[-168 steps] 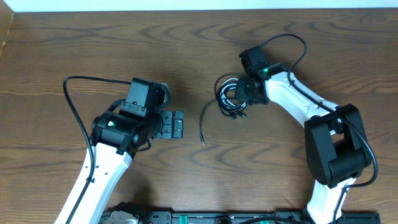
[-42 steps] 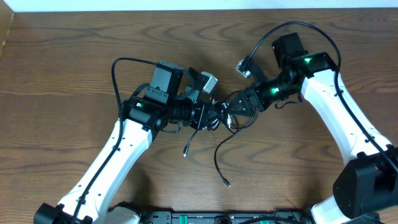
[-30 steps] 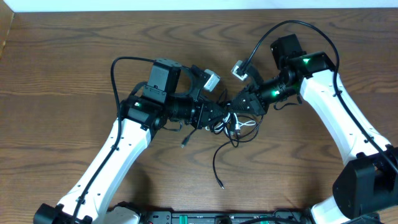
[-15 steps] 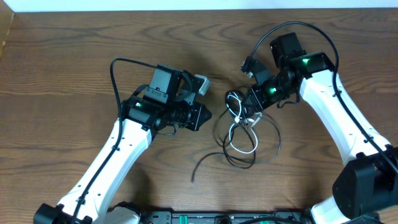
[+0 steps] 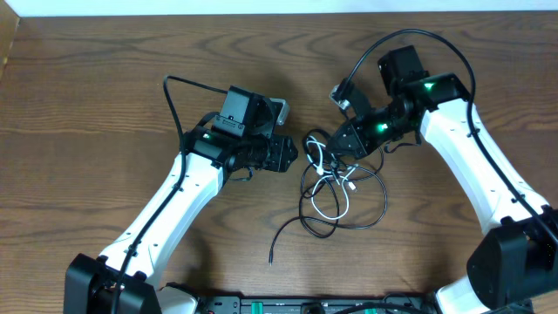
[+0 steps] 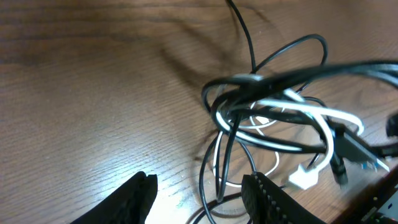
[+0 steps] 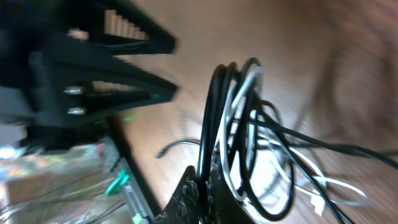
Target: Untangle cables
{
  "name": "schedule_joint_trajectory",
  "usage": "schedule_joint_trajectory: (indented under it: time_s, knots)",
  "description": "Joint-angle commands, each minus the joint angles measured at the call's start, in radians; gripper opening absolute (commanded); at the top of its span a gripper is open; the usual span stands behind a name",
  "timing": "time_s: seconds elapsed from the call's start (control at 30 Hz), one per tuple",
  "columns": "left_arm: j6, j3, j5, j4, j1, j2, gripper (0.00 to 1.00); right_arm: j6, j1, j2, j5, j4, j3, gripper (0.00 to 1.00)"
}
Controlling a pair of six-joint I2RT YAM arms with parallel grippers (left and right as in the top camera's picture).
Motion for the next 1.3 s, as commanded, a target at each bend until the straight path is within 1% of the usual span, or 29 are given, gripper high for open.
schedule_joint_trajectory:
  time_s: [0.0,0.07,0.1,0.13,0.27,0.33,0.37,0.4,0.5,0.53,0.67,0.73,0.77,0.8,0.83,0.87,0.9,0.93,0.97,1.0,1.03,1.07,1.1,1.13,1.17,1.2,1.23,1.27]
  knots:
    - [-0.006,0.009,0.020,0.005,-0.001,0.009,0.51,0.071,0.009,-0.100,0.093,0.002,0.034,0.01]
    - [-0.021,0.009,0.020,0.008,-0.001,0.009,0.51,0.075,0.013,-0.165,0.073,0.004,0.034,0.01]
    - [-0.054,0.009,0.021,0.021,-0.001,0.009,0.57,0.074,0.019,-0.212,0.003,0.017,0.034,0.01]
    - [-0.074,0.009,0.060,0.051,-0.001,0.009,0.61,0.067,0.024,-0.270,-0.074,0.056,0.034,0.01]
    - [-0.119,0.009,0.246,0.150,0.005,0.009,0.62,0.067,0.024,-0.335,-0.078,0.075,0.034,0.01]
    - [-0.118,0.009,0.348,0.196,0.026,0.009,0.62,0.095,0.024,-0.332,-0.016,0.067,0.034,0.01]
    - [-0.118,0.009,0.367,0.215,0.048,0.009,0.62,0.112,0.024,-0.332,0.007,0.063,0.034,0.01]
    - [-0.118,0.009,0.378,0.228,0.057,0.009,0.62,0.113,0.024,-0.332,0.007,0.063,0.034,0.01]
    - [-0.119,0.009,0.513,0.341,0.079,0.009,0.62,0.112,0.024,-0.332,-0.047,0.053,0.034,0.01]
    - [-0.134,0.009,0.518,0.370,0.077,0.009,0.62,0.111,0.024,-0.332,-0.090,0.057,0.034,0.01]
    - [-0.134,0.009,0.499,0.418,0.078,0.009,0.62,0.111,0.024,-0.332,-0.227,0.065,0.034,0.01]
    - [-0.165,0.009,0.402,0.427,0.078,0.009,0.62,0.089,0.024,-0.332,-0.248,0.064,0.034,0.01]
    - [-0.201,0.009,0.333,0.420,0.078,0.009,0.62,0.089,0.024,-0.332,-0.225,0.065,0.034,0.01]
    - [-0.298,0.009,0.131,0.369,0.078,0.009,0.62,0.116,0.024,-0.332,-0.023,0.063,0.034,0.01]
    - [-0.344,0.009,0.023,0.309,0.078,0.009,0.62,0.218,0.024,-0.332,0.289,0.055,0.034,0.01]
    - [-0.347,0.009,-0.011,0.275,0.077,0.009,0.62,0.293,0.024,-0.332,0.513,0.041,0.032,0.01]
    - [-0.346,0.009,-0.037,0.210,0.078,0.009,0.62,0.451,0.024,-0.327,0.839,0.003,0.031,0.01]
    - [-0.325,0.009,-0.041,0.158,0.078,0.009,0.62,0.637,0.023,-0.312,1.161,-0.085,0.030,0.01]
    - [-0.297,0.009,-0.041,0.116,0.077,0.009,0.62,0.692,0.019,-0.301,1.243,-0.127,0.030,0.02]
    - [-0.276,0.009,-0.042,0.081,0.077,0.009,0.62,0.736,0.008,-0.282,1.279,-0.169,0.025,0.07]
    - [-0.267,0.009,-0.044,0.054,0.077,0.009,0.62,0.740,-0.003,-0.260,1.203,-0.190,0.017,0.13]
    - [-0.267,0.009,-0.044,0.040,0.077,0.009,0.62,0.626,-0.001,-0.223,0.889,-0.173,0.017,0.01]
    - [-0.267,0.009,-0.044,0.034,0.077,0.009,0.62,0.367,0.010,-0.199,0.566,-0.136,0.017,0.01]
    - [-0.267,0.009,-0.044,0.033,0.077,0.009,0.62,0.159,0.023,-0.182,0.345,-0.126,0.017,0.01]
    - [-0.267,0.009,-0.044,0.029,0.077,0.009,0.62,0.126,0.032,-0.165,0.322,-0.111,0.017,0.01]
    - [-0.266,0.009,-0.044,0.017,0.077,0.009,0.62,0.219,0.034,-0.154,0.460,-0.090,0.017,0.04]
    - [-0.254,0.009,-0.043,-0.004,0.076,0.009,0.62,0.359,0.030,-0.142,0.729,-0.077,0.017,0.23]
    - [-0.235,0.009,-0.043,-0.026,0.076,0.009,0.62,0.413,0.028,-0.132,0.849,-0.080,0.017,0.34]
